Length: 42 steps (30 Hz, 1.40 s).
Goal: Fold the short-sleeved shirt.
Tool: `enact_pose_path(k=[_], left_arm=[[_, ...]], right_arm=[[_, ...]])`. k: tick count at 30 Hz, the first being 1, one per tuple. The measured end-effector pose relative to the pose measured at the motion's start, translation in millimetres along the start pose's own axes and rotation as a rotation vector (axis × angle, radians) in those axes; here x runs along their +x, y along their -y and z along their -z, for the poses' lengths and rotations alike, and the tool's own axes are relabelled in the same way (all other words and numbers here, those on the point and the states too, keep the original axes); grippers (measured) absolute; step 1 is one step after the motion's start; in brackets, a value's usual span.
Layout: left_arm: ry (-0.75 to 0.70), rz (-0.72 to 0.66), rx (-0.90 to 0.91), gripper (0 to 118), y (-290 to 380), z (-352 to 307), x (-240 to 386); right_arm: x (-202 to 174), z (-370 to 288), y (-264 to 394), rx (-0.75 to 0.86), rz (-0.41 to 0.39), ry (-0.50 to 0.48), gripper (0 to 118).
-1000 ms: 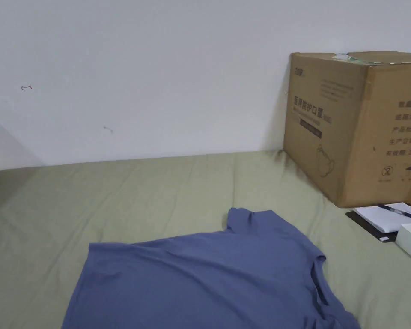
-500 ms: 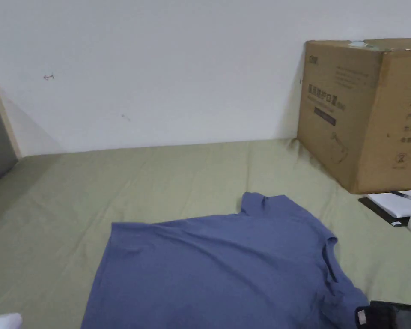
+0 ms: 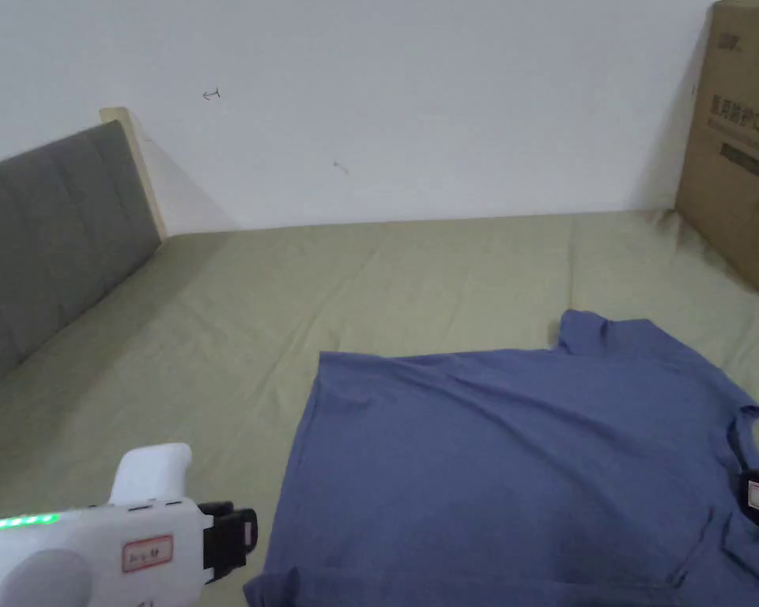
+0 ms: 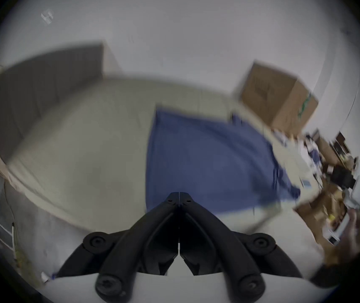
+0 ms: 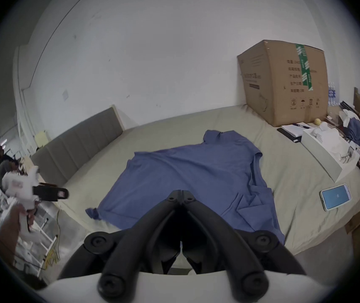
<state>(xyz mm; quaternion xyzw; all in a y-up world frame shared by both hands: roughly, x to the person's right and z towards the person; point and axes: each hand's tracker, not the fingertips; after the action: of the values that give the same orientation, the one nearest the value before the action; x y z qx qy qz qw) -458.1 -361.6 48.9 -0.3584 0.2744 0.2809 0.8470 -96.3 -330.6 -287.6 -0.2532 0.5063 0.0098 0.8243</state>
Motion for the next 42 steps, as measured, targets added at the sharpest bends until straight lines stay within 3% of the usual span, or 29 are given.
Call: enact_pose_path(k=[2,3,5,6,11,14,16,17,22,23,26,27,28,29,30,31,35,36,38,40,41,42], left_arm=[[0.056,-0.039,-0.152,2,0.3,30.2,-21.4],[0.036,-0.028,-0.147,23,1.3,34.8,-15.1],[-0.017,-0.031,-0.154,98,2.6,54.9,-29.7],[-0.037,-0.019,-0.154,118,3.7,63.4,-34.3],[-0.072,0.031,-0.188,112,-2.7,91.7,-37.9],[-0.047,0.059,-0.213,101,0.4,102.5,-39.7],[-0.097,0.139,-0.19,20,13.0,91.1,-6.0],[-0.077,0.149,-0.187,3,17.8,87.1,0.0],[-0.067,0.128,-0.026,3,20.7,92.5,-45.1],[-0.06,0.117,0.032,3,27.7,73.6,-21.0],[-0.069,0.15,0.193,3,40.6,53.5,-3.1],[-0.08,0.171,0.22,3,43.7,49.3,9.3],[-0.082,0.187,0.234,3,47.7,47.9,15.7],[-0.086,0.202,0.245,3,51.0,47.0,21.3],[-0.088,0.21,0.249,3,51.6,44.9,26.8],[-0.085,0.213,0.25,3,51.6,42.6,31.3],[-0.093,0.213,0.258,3,51.0,43.6,35.8],[-0.093,0.204,0.26,3,51.9,43.4,37.0],[-0.081,0.168,0.25,3,54.1,42.7,39.2],[-0.087,0.15,0.25,3,51.7,43.4,29.4],[-0.088,0.142,0.249,3,53.3,42.4,29.0],[-0.087,0.134,0.246,3,55.0,41.6,28.8]], right_arm=[[0.2,5.4,3.4,-0.031,-0.013,-0.019,0],[0.1,5.9,4.3,-0.037,-0.015,-0.031,0],[0.2,6.7,5.7,-0.051,-0.024,-0.049,0],[-2.4,9.5,7.8,-0.063,-0.031,-0.051,0],[-2.9,18.8,9.9,-0.101,-0.032,-0.034,0],[0.6,26.1,11.4,-0.127,-0.012,-0.017,0],[7.6,29.2,12.4,-0.14,0.029,-0.017,0],[11.6,30.1,12.5,-0.144,0.049,-0.018,0],[51.2,21.4,6.5,-0.096,0.136,0.012,0],[64.5,21.7,5.0,-0.102,0.16,0.023,0],[107.2,37.0,6.6,-0.272,0.209,0.163,1],[121.4,43.4,10.3,-0.33,0.212,0.177,21],[133.6,49.2,15.4,-0.385,0.212,0.197,48],[142.6,55.3,20.9,-0.437,0.205,0.217,85],[158.1,65.2,31.5,-0.49,0.183,0.259,111],[162.7,70.1,38.3,-0.509,0.165,0.297,115],[172.6,95.3,58.8,-0.638,0.134,0.358,109],[174.5,100.8,63.8,-0.653,0.133,0.368,101],[171.0,103.3,69.5,-0.647,0.127,0.365,51],[164.7,99.2,69.0,-0.62,0.061,0.397,31],[162.9,96.4,68.0,-0.607,0.06,0.37,9],[161.3,92.3,67.6,-0.598,0.061,0.328,7]])
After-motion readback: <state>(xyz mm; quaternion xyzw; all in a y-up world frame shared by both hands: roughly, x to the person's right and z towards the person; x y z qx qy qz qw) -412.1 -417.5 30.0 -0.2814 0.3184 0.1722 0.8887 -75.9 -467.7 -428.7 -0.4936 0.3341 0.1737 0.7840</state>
